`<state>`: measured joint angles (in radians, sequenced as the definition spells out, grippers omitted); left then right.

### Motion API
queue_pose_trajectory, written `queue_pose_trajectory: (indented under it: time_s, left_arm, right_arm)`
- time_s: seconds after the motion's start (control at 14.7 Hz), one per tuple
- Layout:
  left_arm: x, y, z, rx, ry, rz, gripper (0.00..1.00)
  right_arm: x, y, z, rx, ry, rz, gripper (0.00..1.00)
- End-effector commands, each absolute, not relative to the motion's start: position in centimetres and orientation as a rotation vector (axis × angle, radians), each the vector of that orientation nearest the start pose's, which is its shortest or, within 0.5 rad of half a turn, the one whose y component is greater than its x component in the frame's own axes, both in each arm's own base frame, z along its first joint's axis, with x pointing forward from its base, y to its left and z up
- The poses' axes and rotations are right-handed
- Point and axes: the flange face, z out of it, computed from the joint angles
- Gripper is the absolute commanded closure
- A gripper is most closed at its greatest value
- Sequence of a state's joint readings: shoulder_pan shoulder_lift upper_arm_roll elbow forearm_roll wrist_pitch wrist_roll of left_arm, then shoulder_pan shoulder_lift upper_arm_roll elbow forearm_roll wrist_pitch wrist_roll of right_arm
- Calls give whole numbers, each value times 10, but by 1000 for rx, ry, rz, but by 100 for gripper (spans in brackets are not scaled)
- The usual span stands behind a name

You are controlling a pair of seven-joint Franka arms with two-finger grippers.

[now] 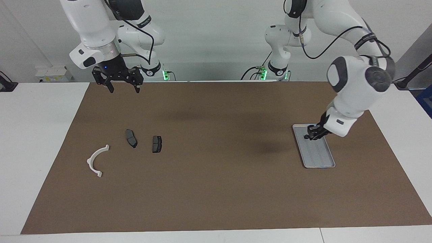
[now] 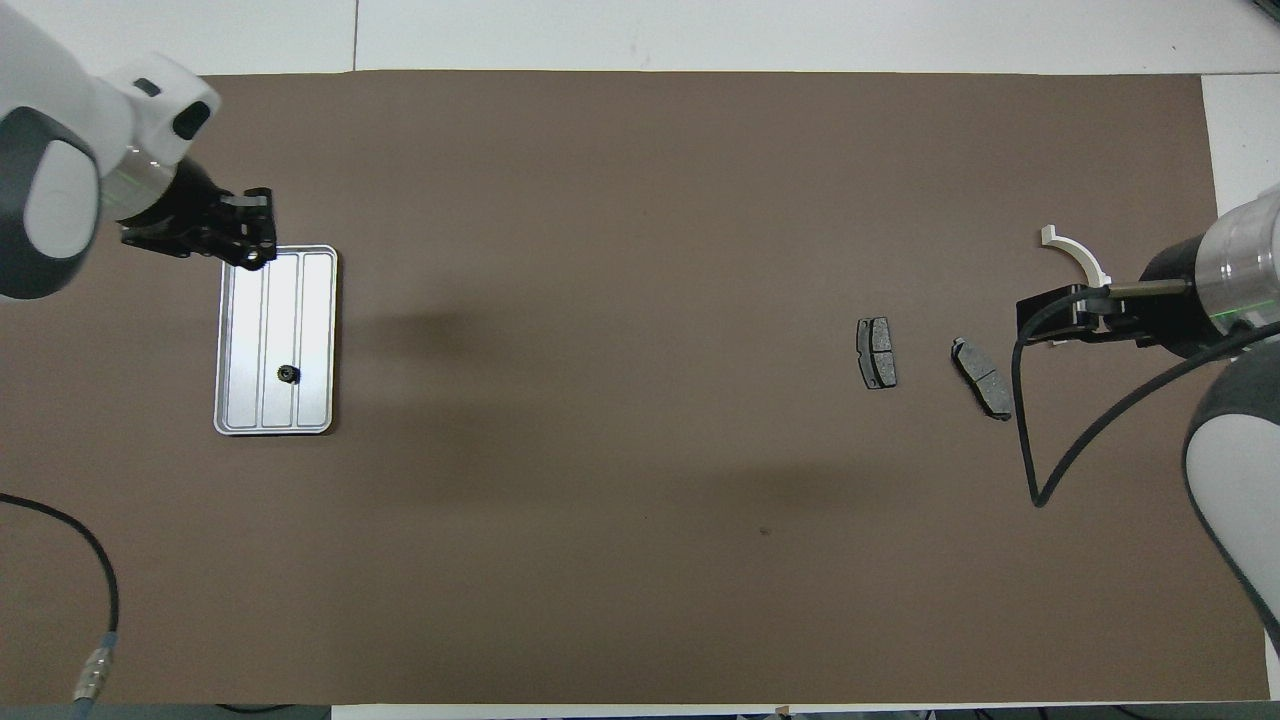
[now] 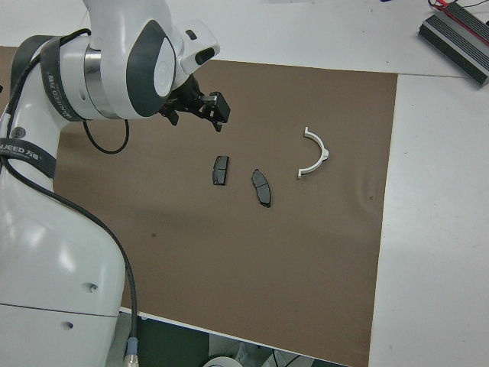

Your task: Pick bearing gear from pile to tray

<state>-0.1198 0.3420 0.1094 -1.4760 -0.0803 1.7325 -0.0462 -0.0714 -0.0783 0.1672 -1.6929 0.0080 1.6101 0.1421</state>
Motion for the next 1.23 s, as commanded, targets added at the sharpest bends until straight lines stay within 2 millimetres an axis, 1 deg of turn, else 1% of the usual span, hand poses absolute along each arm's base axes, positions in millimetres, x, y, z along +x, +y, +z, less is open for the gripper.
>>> queue_pose_trajectory:
  time_s: [0.0,0.07,0.14,0.27,0.34,0.54,0.75,0.89,1.16]
  left_arm:
    - [639,3,445,-3209,43,93,100]
    - [632,8,427,-3205,29,61,100]
    - [625,7,405,-3201,25,32,100]
    - [614,4,381,-3198,25,-7,100]
    - [612,2,373,-3197,27,-14,100]
    - [611,1,363,-3195,30,-7,100]
    - [602,1,344,-3190,23,-48,100]
    - [599,-1,333,-3186,19,-72,100]
    - [597,-1,324,-3184,12,-74,100]
  right_arm:
    - [527,54,618,-3163,47,-2,0]
    - [525,54,621,-3163,47,-14,0]
    - [526,53,621,-3163,52,-16,0]
    - [523,54,625,-3164,49,-26,0]
    - [523,55,625,-3164,47,-26,0]
    - [522,56,626,-3163,45,-23,0]
    - [520,53,630,-3162,52,-38,0]
    - [518,54,633,-3163,50,-43,0]
    - [518,55,633,-3160,50,-42,0]
